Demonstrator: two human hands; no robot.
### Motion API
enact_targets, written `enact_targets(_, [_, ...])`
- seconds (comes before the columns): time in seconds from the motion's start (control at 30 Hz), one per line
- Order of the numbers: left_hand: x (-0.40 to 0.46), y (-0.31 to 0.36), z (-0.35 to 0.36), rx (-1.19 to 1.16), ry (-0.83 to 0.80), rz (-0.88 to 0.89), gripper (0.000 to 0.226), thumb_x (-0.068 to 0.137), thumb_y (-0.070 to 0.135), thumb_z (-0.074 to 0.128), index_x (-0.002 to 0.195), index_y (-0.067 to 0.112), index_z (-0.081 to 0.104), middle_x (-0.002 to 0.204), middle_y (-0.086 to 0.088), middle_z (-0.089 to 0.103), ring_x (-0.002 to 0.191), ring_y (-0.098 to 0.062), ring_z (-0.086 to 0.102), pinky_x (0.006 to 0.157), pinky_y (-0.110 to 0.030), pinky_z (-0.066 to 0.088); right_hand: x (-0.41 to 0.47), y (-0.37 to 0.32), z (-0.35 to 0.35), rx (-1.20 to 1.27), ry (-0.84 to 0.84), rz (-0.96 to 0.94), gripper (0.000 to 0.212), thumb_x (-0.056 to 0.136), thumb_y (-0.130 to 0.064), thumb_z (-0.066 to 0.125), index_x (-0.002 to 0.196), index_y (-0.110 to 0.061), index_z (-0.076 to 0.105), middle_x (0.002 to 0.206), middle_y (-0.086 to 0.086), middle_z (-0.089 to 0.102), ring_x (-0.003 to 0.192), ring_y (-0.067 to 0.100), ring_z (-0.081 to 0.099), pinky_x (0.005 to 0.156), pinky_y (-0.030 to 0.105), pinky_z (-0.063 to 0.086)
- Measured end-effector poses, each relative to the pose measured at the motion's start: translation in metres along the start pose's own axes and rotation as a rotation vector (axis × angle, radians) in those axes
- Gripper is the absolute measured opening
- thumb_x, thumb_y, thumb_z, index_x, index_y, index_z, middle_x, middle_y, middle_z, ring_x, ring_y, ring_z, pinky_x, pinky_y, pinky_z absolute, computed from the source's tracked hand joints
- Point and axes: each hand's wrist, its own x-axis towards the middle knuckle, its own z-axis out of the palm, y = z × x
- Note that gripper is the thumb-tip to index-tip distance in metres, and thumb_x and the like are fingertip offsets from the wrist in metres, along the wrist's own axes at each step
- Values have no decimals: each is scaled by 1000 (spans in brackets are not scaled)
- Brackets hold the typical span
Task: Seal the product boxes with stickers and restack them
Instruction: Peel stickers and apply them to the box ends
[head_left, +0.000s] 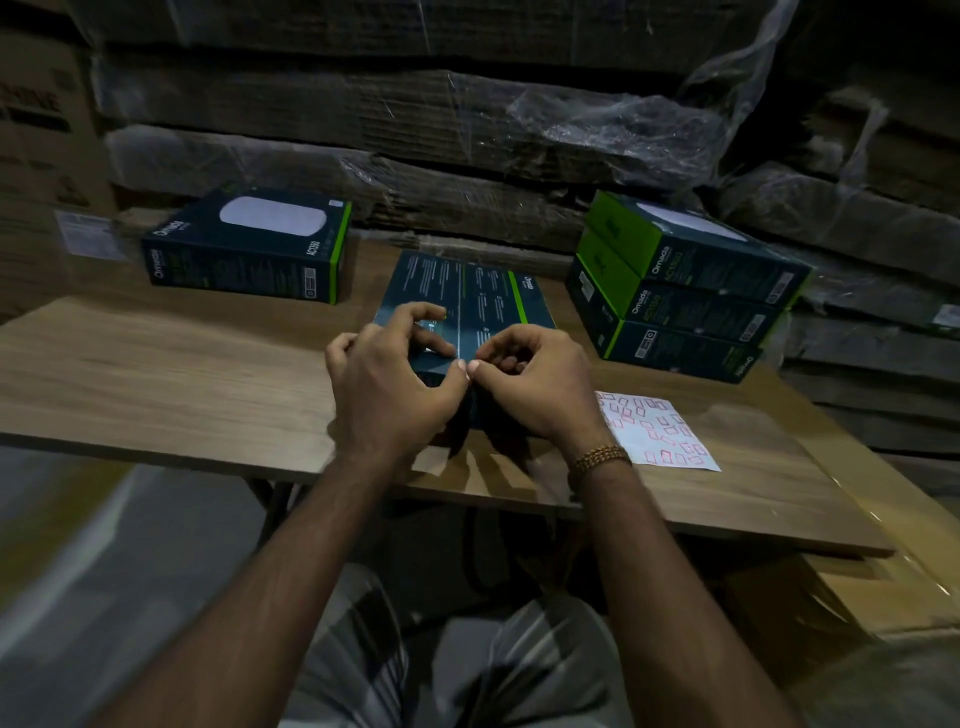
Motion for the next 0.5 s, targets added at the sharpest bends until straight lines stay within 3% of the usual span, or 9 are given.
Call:
enact_targets(0.17, [0,2,1,11,24,-15,48,86,45,75,130,39,59,95,23,69,100,-3,60,109,-37,30,1,-2,4,20,27,28,5,83,-27,83,85,-27,78,76,-14,71,69,-5,62,59,10,45])
enact_targets(0.33, [3,4,3,21,46,-41,38,90,27,66,126,37,58,92,24,70,98,-4,62,114,-42,34,2,1,8,12,62,24,8,85,-20,76,83,-27,79,76,-14,72,69,0,63,65,22,54])
enact_targets(0.5, [4,1,3,-92,39,-65,40,93,14,57,127,35,58,90,24,73,104,-1,63,114,-41,30,0,2,4,-5,15,8,14,84,-39,86,86,-29,76,76,-15,69,70,-3,61,59,10,43])
